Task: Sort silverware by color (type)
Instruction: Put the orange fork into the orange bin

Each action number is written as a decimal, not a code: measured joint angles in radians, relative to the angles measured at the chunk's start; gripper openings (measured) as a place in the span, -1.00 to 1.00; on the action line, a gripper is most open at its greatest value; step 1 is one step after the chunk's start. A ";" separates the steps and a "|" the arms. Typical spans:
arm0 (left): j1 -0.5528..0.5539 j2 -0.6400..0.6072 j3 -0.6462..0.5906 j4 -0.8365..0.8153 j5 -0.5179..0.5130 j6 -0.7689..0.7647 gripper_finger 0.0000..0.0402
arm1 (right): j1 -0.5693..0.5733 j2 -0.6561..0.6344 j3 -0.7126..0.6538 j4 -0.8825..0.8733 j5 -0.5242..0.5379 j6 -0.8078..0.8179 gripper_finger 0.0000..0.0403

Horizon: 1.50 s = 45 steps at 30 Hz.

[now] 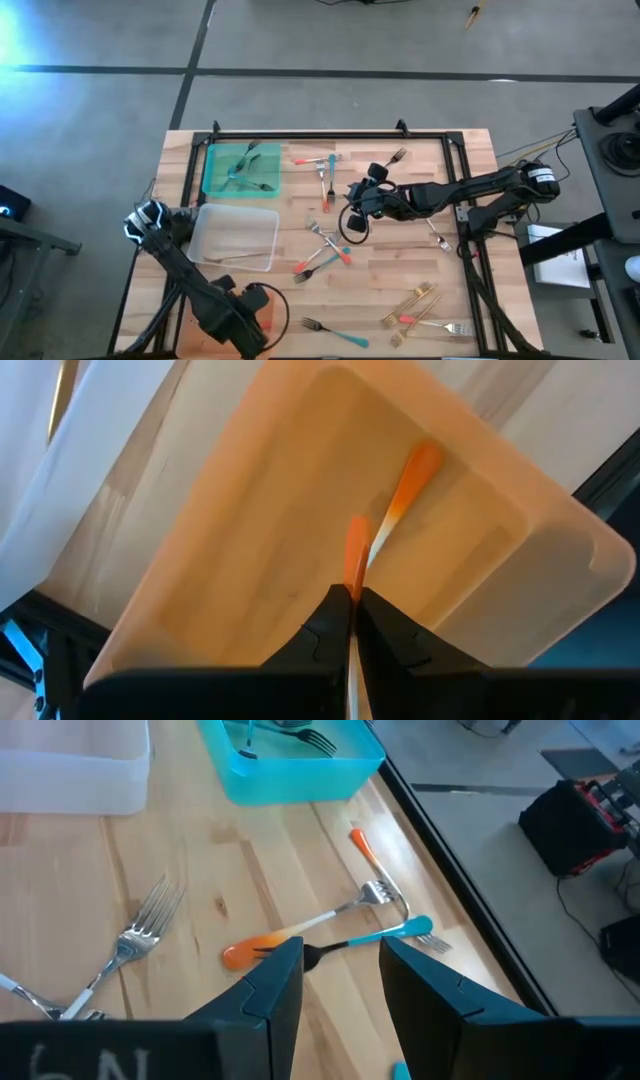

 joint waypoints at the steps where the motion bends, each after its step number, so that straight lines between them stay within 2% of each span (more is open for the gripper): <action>1: -0.001 0.003 0.000 0.000 0.003 0.006 -1.00 | 0.000 0.000 0.000 0.000 0.000 0.003 -0.38; 8: -0.002 0.024 -0.001 0.001 0.004 0.009 -0.99 | 0.000 0.000 0.000 0.003 0.000 0.014 -0.38; 16: -0.002 0.044 -0.001 0.001 0.004 0.043 -0.73 | 0.000 0.000 0.000 -0.015 0.000 0.037 -0.38; 19: -0.002 0.049 -0.001 -0.013 0.003 0.051 -0.63 | 0.000 -0.011 0.006 -0.109 -0.027 0.054 -0.38; 22: -0.002 0.049 -0.001 -0.080 -0.029 0.060 -0.56 | 0.000 -0.034 0.045 -0.250 -0.114 0.134 -0.38; 25: 0.003 0.044 0.004 -0.174 -0.127 0.072 -0.54 | 0.000 -0.062 0.101 -0.452 -0.212 0.227 -0.38; 28: 0.016 0.023 0.006 -0.249 -0.277 0.073 -0.54 | 0.003 -0.077 0.139 -0.683 -0.269 0.342 -0.38; 34: 0.048 -0.044 0.004 -0.242 -0.715 0.089 -0.54 | 0.023 -0.099 0.083 -1.060 -0.281 0.573 -0.38; 37: 0.064 -0.073 0.003 -0.237 -0.855 0.113 -0.54 | 0.032 -0.115 0.010 -1.140 -0.281 0.672 -0.38; 40: 0.080 -0.088 0.004 -0.229 -0.955 0.129 -0.54 | 0.031 -0.144 -0.086 -1.148 -0.281 0.782 -0.38; 45: 0.108 -0.095 0.007 -0.213 -0.993 0.192 -0.54 | 0.028 -0.191 -0.242 -1.110 -0.298 0.898 -0.38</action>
